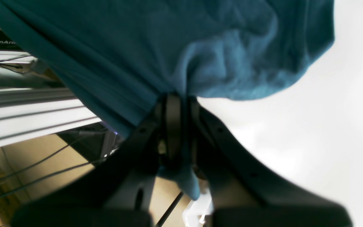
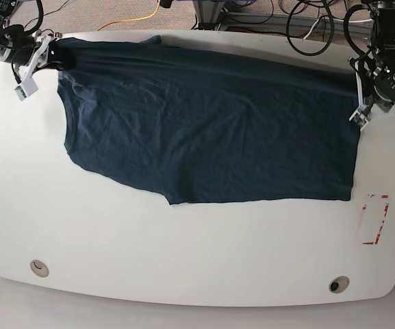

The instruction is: Layout the t-shirt on the table in an organized manner, then fold the t-shirt properly

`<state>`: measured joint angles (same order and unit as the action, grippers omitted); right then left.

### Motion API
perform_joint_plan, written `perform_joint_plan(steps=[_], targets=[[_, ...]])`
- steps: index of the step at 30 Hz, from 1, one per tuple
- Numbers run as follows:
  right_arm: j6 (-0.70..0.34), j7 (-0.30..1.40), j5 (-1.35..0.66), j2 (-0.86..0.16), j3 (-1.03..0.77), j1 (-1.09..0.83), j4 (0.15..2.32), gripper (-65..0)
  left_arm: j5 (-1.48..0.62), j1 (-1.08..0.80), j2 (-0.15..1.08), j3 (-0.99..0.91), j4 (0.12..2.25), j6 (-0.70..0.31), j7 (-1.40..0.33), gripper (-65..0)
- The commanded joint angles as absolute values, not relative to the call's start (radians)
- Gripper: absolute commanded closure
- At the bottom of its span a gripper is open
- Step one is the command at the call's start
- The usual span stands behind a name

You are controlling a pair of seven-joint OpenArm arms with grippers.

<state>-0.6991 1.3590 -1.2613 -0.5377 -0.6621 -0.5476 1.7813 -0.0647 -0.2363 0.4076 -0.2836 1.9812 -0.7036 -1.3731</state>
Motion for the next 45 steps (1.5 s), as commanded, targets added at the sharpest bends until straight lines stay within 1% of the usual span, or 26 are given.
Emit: perform_joint_plan(steps=[1, 9, 11, 16, 21, 26, 31, 36, 40, 45], targets=[[-0.698, 1.348, -1.259, -0.573, -0.682, -0.504, 1.796, 0.0, -0.01, -0.148, 0.437, -0.3, 2.0, -0.698, -1.395, 0.0], [-0.698, 1.348, -1.253, -0.607, -0.707, -0.34, 1.796, 0.0, -0.015, 0.166, 0.412, -0.277, 1.992, -0.698, -1.394, 0.0], [-0.698, 1.348, -1.251, -0.608, -0.708, -0.26, 1.794, 0.0, -0.012, 0.271, 0.386, -0.249, 1.992, -0.698, -1.392, 0.0], [-0.698, 1.348, -1.25, -0.641, -0.707, -0.088, 1.788, 0.0, -0.01, 0.45, 0.326, -0.211, 1.991, -0.698, -1.392, 0.0], [-0.698, 1.348, -1.219, -0.65, -0.702, 0.071, 1.753, 0.0, -0.008, 0.585, 0.254, -0.165, 1.989, -0.698, -1.392, 0.0], [-0.698, 1.348, -1.198, -0.674, -0.69, 0.205, 1.689, 0.0, -0.008, 0.682, 0.214, -0.145, 1.988, -0.698, -1.391, 0.0], [-0.698, 1.345, -1.181, -0.722, -0.593, 0.377, 1.57, 0.0, -0.008, 0.779, 0.159, -0.108, 1.943, -0.698, -1.38, 0.0], [-0.698, 1.345, -1.139, -0.74, -0.504, 0.559, 1.475, 0.0, -0.008, 0.865, 0.125, -0.064, 1.902, -0.698, -1.336, 0.0], [-0.698, 1.345, -1.09, -0.753, -0.42, 0.722, 1.425, 0.0, -0.008, 0.955, 0.119, -0.05, 1.865, -0.698, -1.322, 0.0], [-0.698, 1.345, -1.072, -0.802, -0.298, 0.928, 1.366, 0.0, -0.01, 1.115, 0.107, -0.053, 1.813, -0.698, -1.323, 0.0]])
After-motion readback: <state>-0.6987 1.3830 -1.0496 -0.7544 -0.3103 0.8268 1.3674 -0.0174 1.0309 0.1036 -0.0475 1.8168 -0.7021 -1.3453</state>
